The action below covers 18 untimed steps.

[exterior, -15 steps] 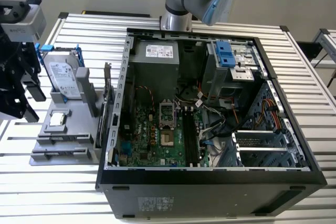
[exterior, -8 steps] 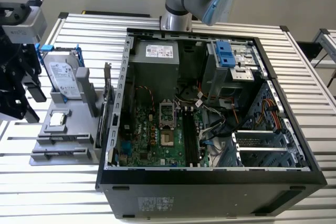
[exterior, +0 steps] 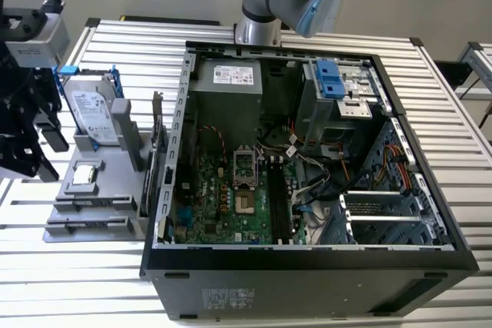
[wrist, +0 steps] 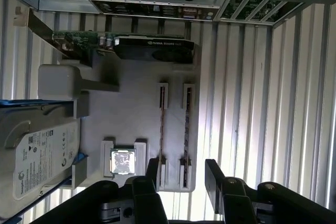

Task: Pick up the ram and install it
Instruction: 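Pick up the ram and move it above insertion slot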

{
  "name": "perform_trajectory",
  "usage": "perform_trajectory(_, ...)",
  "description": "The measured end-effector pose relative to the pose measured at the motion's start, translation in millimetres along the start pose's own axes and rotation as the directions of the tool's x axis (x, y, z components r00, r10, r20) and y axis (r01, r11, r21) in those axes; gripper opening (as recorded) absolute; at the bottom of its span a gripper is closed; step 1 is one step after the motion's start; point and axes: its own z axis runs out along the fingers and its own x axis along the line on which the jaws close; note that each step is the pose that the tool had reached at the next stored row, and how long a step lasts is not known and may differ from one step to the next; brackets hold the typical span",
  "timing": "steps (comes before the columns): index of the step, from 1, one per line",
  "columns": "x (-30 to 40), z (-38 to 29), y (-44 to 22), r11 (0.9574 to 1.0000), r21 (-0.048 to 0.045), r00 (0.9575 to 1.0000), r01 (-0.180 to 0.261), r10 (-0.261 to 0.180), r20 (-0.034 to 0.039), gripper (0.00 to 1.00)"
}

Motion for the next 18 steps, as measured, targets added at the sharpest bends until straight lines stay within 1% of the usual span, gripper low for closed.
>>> perform_trajectory(18,-0.1,7.5,-0.4,1.0,0.0002,1.0,0.0,0.0,0.0002,1.0)
